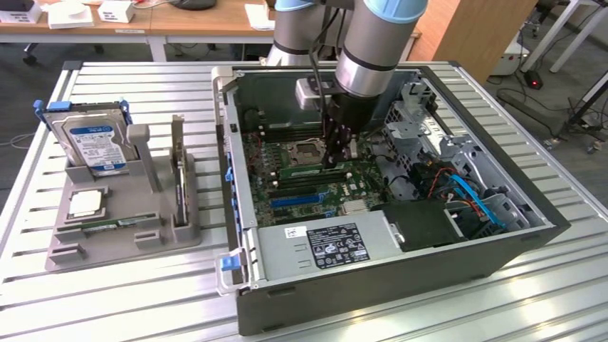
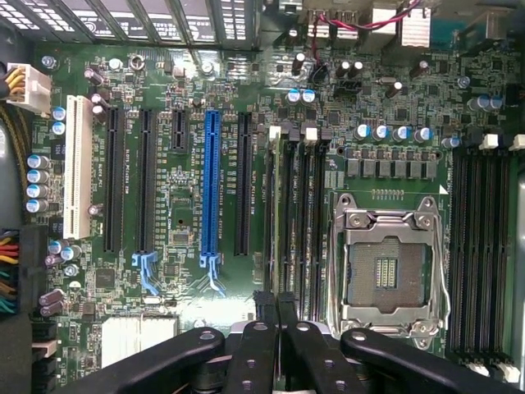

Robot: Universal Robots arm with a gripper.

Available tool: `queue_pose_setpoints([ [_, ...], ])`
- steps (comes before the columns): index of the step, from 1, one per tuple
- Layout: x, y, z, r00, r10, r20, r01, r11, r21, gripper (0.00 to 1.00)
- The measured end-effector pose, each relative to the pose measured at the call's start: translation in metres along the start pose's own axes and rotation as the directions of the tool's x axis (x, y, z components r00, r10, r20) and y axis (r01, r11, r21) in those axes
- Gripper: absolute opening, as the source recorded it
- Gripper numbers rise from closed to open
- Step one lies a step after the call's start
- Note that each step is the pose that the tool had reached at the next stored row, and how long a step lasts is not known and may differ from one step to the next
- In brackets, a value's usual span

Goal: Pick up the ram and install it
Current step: 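Insert the ram into the slot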

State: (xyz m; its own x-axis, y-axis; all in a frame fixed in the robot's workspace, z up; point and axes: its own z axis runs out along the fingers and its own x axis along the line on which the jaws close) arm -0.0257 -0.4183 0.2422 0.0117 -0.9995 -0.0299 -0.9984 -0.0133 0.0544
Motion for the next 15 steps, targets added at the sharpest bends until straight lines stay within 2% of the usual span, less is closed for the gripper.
queue_pose_setpoints([
  [15,0.0002,-0.0003,0.005,1.0,0.0,-0.0002,0.0,1.0,-0.0001,0.11],
])
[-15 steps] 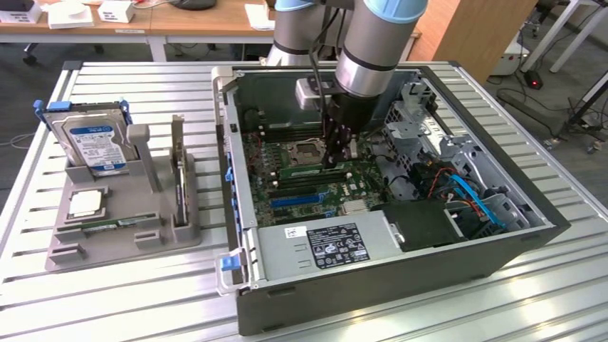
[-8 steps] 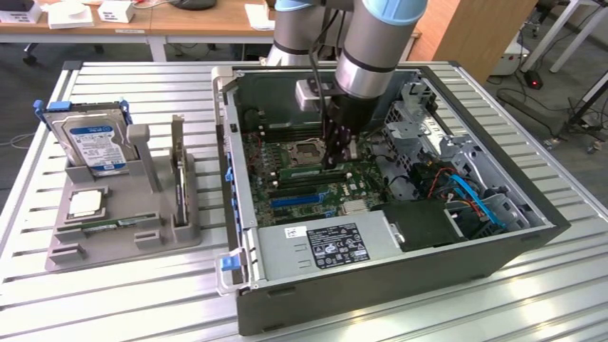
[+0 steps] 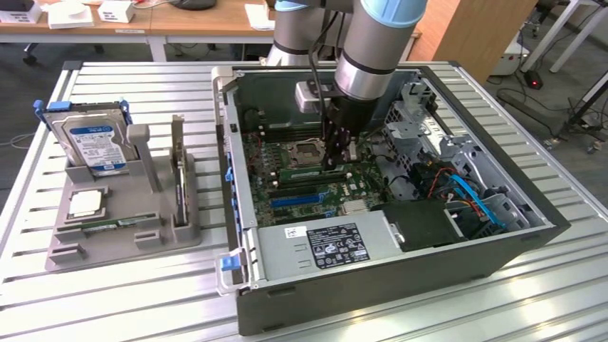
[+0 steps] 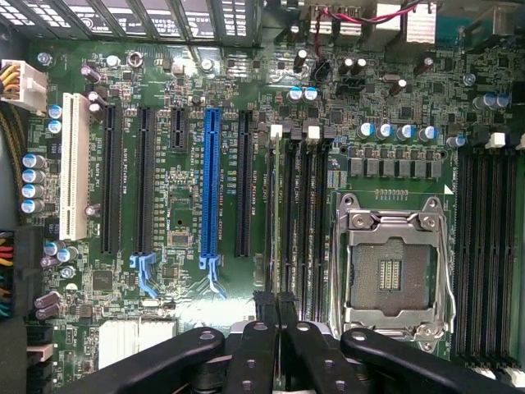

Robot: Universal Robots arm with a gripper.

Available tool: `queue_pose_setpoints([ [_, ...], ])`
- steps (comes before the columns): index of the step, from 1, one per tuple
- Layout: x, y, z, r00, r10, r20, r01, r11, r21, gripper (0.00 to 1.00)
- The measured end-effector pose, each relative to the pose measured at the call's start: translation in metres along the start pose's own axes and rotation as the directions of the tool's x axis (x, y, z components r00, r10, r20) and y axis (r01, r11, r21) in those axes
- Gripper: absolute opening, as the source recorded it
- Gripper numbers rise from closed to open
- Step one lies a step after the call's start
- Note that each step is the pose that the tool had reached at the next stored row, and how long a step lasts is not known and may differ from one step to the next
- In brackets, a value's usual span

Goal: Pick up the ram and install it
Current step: 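Insert the ram into the slot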

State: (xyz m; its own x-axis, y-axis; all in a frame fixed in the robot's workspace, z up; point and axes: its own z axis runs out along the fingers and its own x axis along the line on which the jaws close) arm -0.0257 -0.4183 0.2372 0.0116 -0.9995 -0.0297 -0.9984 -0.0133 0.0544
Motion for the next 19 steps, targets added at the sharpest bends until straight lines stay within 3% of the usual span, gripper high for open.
queue_pose_setpoints([
  [19,-0.0005,-0.0001,0.0009,1.0,0.007,0.0006,-0.007,1.0,0.0003,0.11],
])
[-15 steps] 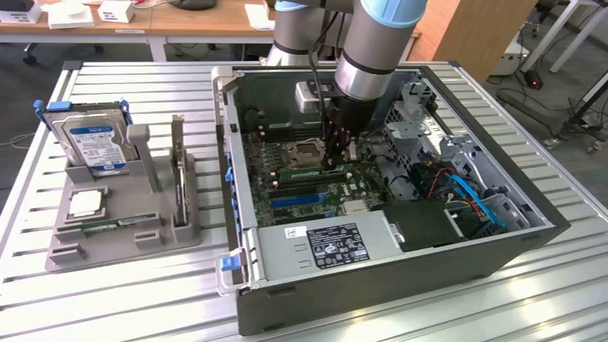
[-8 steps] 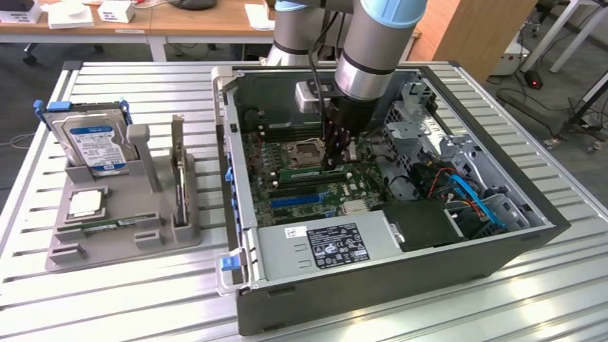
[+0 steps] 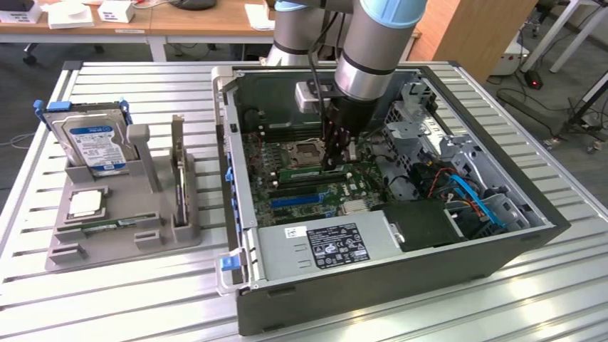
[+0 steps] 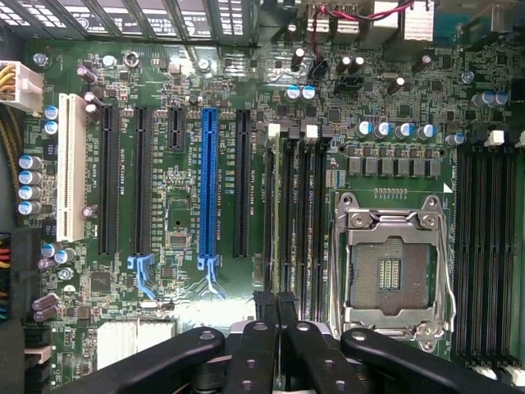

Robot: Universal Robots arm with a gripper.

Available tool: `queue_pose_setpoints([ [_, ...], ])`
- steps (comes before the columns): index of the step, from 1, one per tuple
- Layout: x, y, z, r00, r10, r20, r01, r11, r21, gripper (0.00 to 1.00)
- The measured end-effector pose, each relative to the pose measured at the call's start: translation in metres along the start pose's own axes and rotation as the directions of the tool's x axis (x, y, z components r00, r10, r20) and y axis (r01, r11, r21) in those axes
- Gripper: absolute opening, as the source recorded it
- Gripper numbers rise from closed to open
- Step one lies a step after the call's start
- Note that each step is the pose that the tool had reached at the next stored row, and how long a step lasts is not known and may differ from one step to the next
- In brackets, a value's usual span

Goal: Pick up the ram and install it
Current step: 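Insert the ram into the slot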

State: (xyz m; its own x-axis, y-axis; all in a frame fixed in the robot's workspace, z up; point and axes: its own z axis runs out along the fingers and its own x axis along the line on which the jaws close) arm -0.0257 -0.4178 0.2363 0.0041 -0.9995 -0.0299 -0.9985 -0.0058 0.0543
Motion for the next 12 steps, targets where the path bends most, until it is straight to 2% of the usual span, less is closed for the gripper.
queue_pose_setpoints([
  [12,0.0001,-0.0001,0.0029,1.0,0.0,-0.0001,0.0,1.0,0.0,0.11],
])
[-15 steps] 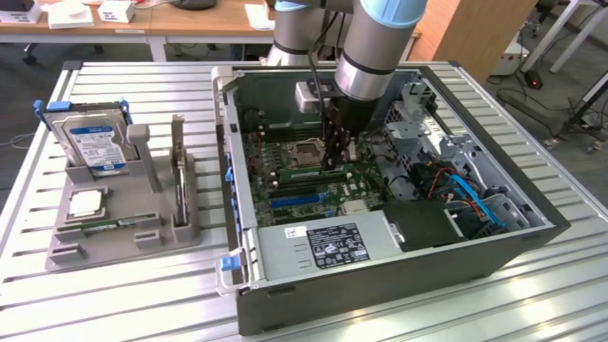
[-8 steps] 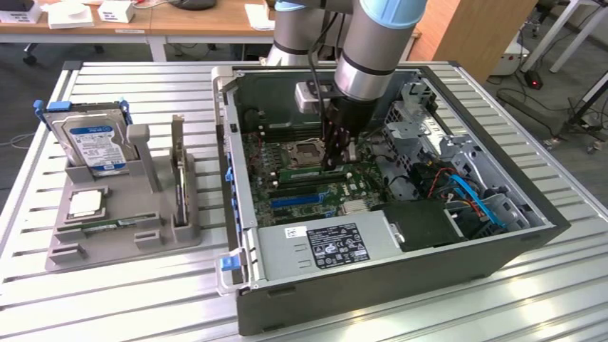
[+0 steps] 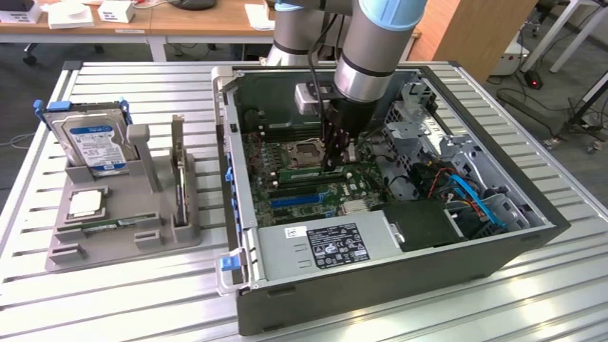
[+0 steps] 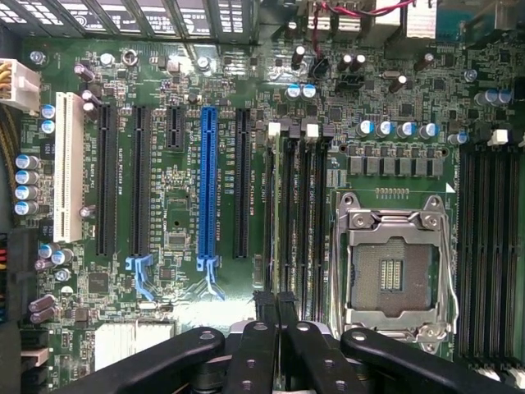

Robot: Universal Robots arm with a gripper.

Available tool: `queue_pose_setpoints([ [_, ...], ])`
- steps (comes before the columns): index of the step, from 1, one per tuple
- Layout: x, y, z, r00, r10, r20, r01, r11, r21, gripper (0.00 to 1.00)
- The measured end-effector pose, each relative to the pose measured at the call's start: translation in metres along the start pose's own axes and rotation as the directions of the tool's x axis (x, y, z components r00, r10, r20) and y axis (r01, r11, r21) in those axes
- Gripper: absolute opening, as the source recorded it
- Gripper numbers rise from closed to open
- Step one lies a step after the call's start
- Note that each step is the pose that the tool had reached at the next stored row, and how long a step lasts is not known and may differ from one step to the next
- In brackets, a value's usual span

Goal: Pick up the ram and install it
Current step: 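Insert the ram into the slot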

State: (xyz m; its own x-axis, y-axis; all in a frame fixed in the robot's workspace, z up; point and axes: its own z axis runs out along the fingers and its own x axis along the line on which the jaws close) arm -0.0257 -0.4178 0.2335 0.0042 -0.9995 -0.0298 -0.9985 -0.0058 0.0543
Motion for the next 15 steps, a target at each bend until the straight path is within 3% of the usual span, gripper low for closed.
queue_pose_setpoints([
  [15,-0.0006,0.0,0.0007,0.9999,0.01,0.0005,-0.01,0.9999,0.0003,0.11],
])
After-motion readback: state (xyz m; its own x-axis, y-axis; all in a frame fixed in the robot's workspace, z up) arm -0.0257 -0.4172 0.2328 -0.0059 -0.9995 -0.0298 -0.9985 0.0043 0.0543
